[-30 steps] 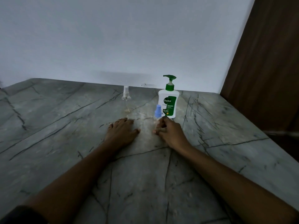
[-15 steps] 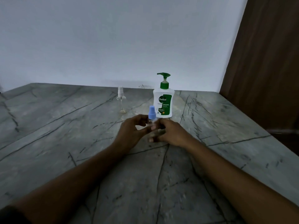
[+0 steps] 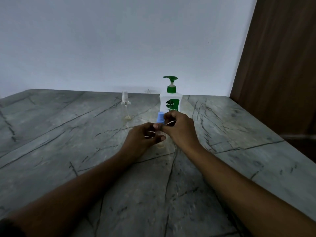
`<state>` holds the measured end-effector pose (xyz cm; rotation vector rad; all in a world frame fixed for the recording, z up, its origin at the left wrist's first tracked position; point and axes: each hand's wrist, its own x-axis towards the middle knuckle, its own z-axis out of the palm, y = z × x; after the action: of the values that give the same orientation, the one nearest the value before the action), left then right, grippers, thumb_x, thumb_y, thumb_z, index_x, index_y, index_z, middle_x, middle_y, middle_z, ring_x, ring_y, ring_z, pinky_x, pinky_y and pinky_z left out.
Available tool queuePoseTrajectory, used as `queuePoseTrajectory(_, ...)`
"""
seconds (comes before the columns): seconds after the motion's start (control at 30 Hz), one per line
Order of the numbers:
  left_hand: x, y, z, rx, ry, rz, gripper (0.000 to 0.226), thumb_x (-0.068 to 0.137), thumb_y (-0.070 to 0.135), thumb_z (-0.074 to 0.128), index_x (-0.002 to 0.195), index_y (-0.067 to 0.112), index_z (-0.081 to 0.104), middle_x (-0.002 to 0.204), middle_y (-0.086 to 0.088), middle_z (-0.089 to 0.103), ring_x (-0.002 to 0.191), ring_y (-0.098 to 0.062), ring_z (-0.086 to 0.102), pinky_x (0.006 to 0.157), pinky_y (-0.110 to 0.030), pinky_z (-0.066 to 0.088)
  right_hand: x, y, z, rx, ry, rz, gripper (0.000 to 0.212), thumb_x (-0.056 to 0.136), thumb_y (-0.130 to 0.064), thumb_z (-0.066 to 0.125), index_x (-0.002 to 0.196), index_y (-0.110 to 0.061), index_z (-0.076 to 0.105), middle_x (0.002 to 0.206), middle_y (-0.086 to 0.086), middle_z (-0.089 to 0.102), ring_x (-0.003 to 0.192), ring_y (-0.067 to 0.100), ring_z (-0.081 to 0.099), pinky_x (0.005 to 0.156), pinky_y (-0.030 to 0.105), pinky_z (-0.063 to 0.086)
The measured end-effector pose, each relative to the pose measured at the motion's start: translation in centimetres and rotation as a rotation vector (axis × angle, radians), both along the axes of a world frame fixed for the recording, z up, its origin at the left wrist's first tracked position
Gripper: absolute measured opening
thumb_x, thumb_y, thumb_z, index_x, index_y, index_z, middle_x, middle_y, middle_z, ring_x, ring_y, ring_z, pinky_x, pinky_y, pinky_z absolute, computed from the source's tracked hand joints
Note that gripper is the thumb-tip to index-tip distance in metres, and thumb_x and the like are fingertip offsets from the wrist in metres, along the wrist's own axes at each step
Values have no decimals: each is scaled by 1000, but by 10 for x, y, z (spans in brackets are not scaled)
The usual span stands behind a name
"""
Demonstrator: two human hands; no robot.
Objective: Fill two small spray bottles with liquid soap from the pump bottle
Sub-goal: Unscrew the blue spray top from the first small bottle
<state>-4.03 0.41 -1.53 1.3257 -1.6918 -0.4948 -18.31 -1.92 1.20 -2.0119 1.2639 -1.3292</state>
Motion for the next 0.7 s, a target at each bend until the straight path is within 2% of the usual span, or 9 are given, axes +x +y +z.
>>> queuePoseTrajectory(0.1,-2,2,0,6,-31,20,33,71,33,76,102,26,65,87,10,71,79,5,64,70,-11,46,3,4,-3,-6,-15,-20,32,71,-36,80,88,-20,57,78,-15,56,67,-3,54,62,10,42)
queuePoseTrajectory(0.2,-4,3,0,-4,-51,34,39,71,34,74,108,24,64,94,8,70,84,1,64,78,-19,49,7,5,-2,-11,-19,-53,34,72,-38,79,86,-20,54,73,-19,51,66,-4,51,58,8,38)
queuePoseTrajectory(0.3,-4,3,0,-14,-53,28,38,73,33,73,109,21,65,96,5,71,87,-3,65,83,-27,51,7,2,-2,-32,3,-83,32,72,-38,79,83,-19,56,72,-15,53,64,-4,50,58,6,35)
queuePoseTrajectory(0.4,-4,2,0,-16,-44,20,34,74,32,74,104,19,68,91,3,72,84,-5,66,83,-32,52,6,-2,-3,-21,-31,-48,28,73,-34,79,83,-17,59,74,-12,57,66,-3,51,60,5,36)
queuePoseTrajectory(0.5,-3,1,-1,3,-25,9,30,74,31,73,101,19,69,88,4,72,82,-3,66,82,-31,52,1,-5,-3,14,-61,38,22,75,-29,78,90,-18,65,74,-16,59,69,-5,55,62,1,39)
queuePoseTrajectory(0.6,-3,1,0,14,2,4,27,74,29,74,100,21,69,88,7,72,83,1,65,79,-23,50,-9,-12,0,169,-83,231,28,82,-18,72,110,-14,67,96,-4,68,88,6,62,74,13,47)
queuePoseTrajectory(0.7,-4,2,1,27,6,-6,24,75,29,73,98,22,68,87,9,71,81,3,64,75,-14,46,-22,-17,5,409,-163,444,44,87,-9,65,129,-12,55,123,1,60,102,13,62,79,22,55)
